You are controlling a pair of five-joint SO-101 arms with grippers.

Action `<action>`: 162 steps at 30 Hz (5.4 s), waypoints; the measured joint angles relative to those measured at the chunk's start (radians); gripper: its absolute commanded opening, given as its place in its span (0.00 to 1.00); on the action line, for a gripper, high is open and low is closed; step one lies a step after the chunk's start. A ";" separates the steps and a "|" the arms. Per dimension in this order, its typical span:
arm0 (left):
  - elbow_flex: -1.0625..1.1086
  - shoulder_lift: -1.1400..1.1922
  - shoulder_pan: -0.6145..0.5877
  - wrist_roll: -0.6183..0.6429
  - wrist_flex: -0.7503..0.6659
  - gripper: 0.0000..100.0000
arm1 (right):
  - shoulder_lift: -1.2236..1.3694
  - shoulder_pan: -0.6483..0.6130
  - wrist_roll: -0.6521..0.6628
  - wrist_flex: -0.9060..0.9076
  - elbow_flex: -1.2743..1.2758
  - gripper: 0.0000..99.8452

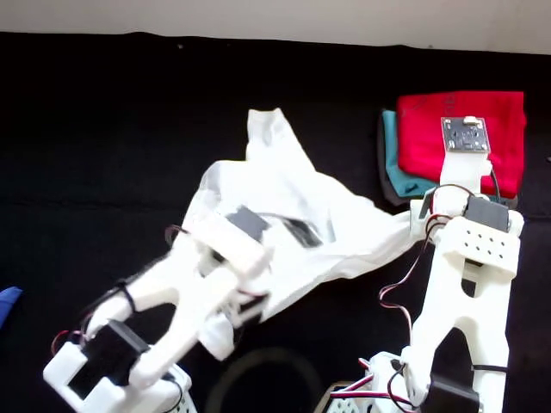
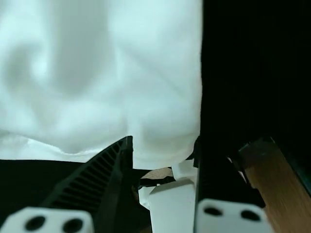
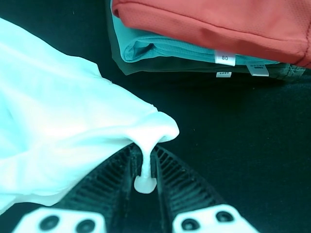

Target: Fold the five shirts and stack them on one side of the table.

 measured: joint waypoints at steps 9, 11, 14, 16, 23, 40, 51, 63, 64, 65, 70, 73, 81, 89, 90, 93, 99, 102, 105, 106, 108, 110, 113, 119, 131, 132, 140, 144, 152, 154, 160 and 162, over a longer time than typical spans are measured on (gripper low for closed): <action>0.002 0.000 0.028 0.000 0.052 0.21 | 0.000 0.000 0.000 0.000 0.000 0.01; 0.003 0.000 0.029 -0.002 0.057 0.21 | 0.000 0.000 0.000 0.000 0.000 0.01; 0.008 0.009 0.031 -0.006 0.035 0.21 | 0.002 0.000 0.000 0.000 -0.002 0.01; 0.026 0.009 0.031 -0.006 0.000 0.21 | 0.003 0.000 0.000 0.000 -0.011 0.01; 0.133 0.009 0.031 0.040 -0.083 0.21 | 0.003 0.000 0.006 0.000 -0.048 0.01; 0.184 0.091 0.143 0.140 -0.252 0.04 | 0.003 -0.012 0.006 0.002 -0.048 0.01; -0.077 -0.008 -0.026 0.140 -0.109 0.01 | 0.003 -0.012 -0.064 -0.026 -0.048 0.01; -0.262 -0.054 -0.427 0.305 -0.184 0.22 | 0.218 -0.127 -0.212 -0.101 -0.267 0.01; -0.262 -0.054 -0.427 0.322 -0.187 0.22 | 0.241 -0.127 -0.215 -0.101 -0.288 0.01; -0.262 -0.054 -0.423 0.331 -0.187 0.21 | 0.261 -0.127 -0.218 -0.098 -0.305 0.01; -0.272 -0.054 -0.422 0.344 -0.127 0.21 | 0.278 -0.127 -0.218 -0.075 -0.331 0.01; -0.269 -0.054 -0.413 0.344 -0.061 0.21 | 0.281 -0.127 -0.218 -0.074 -0.333 0.01; -0.207 0.029 -0.485 0.434 -0.160 0.22 | 0.281 -0.127 -0.218 -0.074 -0.333 0.01; -0.207 0.141 -0.505 0.446 -0.175 0.21 | 0.284 -0.127 -0.218 -0.074 -0.333 0.01; -0.207 0.141 -0.505 0.448 -0.175 0.21 | 0.284 -0.127 -0.218 -0.074 -0.333 0.01; -0.207 0.132 -0.506 0.448 -0.161 0.12 | 0.290 -0.127 -0.218 -0.074 -0.333 0.01; -0.207 0.055 -0.506 0.442 -0.048 0.07 | 0.290 -0.127 -0.218 -0.074 -0.333 0.01; -0.207 0.052 -0.506 0.416 -0.041 0.14 | 0.290 -0.127 -0.218 -0.074 -0.333 0.01; -0.207 0.052 -0.506 0.410 -0.041 0.18 | 0.290 -0.127 -0.218 -0.074 -0.334 0.01; -0.207 0.052 -0.506 0.408 -0.041 0.18 | 0.290 -0.127 -0.218 -0.074 -0.334 0.01; -0.207 0.052 -0.506 0.407 -0.054 0.19 | 0.290 -0.127 -0.218 -0.074 -0.334 0.01; -0.207 0.052 -0.506 0.407 -0.078 0.19 | 0.290 -0.127 -0.218 -0.074 -0.334 0.01; -0.207 0.052 -0.506 0.407 -0.097 0.19 | 0.290 -0.127 -0.218 -0.074 -0.334 0.01; -0.207 0.123 -0.465 0.462 -0.103 0.18 | 0.290 -0.127 -0.218 -0.074 -0.334 0.01; -0.264 0.147 -0.457 0.471 -0.118 0.01 | 0.290 -0.127 -0.218 -0.074 -0.334 0.01; -0.284 0.147 -0.460 0.471 -0.117 0.01 | 0.290 -0.127 -0.218 -0.074 -0.334 0.01; -0.582 0.147 -0.543 0.384 0.069 0.01 | 0.290 -0.155 -0.218 -0.074 -0.408 0.01; -0.838 0.147 -0.618 0.267 0.170 0.01 | 0.293 -0.192 -0.218 -0.015 -0.585 0.01; -1.315 0.147 -0.784 0.204 0.265 0.01 | 0.499 -0.236 -0.219 0.299 -1.234 0.01; -1.387 0.147 -0.806 0.181 0.267 0.01 | 0.549 -0.238 -0.219 0.367 -1.404 0.01; -1.511 0.100 -0.845 0.150 0.273 0.01 | 0.568 -0.238 -0.126 0.456 -1.797 0.01; -1.521 0.051 -0.845 0.141 0.273 0.01 | 0.568 -0.238 -0.100 0.459 -1.860 0.01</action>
